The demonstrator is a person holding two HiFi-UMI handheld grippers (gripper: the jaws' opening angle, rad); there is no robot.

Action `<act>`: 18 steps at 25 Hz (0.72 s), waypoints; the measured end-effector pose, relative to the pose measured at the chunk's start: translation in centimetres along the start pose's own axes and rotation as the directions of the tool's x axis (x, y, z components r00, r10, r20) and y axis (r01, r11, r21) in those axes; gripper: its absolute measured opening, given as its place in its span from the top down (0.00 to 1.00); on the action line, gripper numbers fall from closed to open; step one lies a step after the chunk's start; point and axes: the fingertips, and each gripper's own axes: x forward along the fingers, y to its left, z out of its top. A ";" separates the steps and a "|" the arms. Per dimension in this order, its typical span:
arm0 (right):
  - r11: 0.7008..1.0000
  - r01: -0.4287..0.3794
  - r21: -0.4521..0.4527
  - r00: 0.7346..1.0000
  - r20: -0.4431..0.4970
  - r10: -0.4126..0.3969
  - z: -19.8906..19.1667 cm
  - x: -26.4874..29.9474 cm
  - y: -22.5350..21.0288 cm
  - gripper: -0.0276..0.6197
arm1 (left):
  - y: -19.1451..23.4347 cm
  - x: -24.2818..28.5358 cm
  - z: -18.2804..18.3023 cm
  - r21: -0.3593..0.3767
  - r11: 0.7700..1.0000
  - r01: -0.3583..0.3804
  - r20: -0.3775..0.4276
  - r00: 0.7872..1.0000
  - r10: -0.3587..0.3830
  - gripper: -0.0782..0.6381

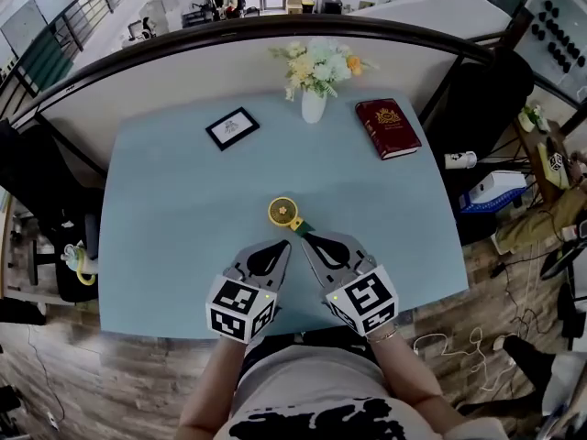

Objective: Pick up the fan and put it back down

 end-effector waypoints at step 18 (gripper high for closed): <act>0.997 -0.053 0.057 0.998 -0.033 0.055 -2.5 -0.9 1.5 0.95 | -0.2 -0.4 -1.3 0.016 0.999 -0.051 -0.048 0.997 0.052 0.88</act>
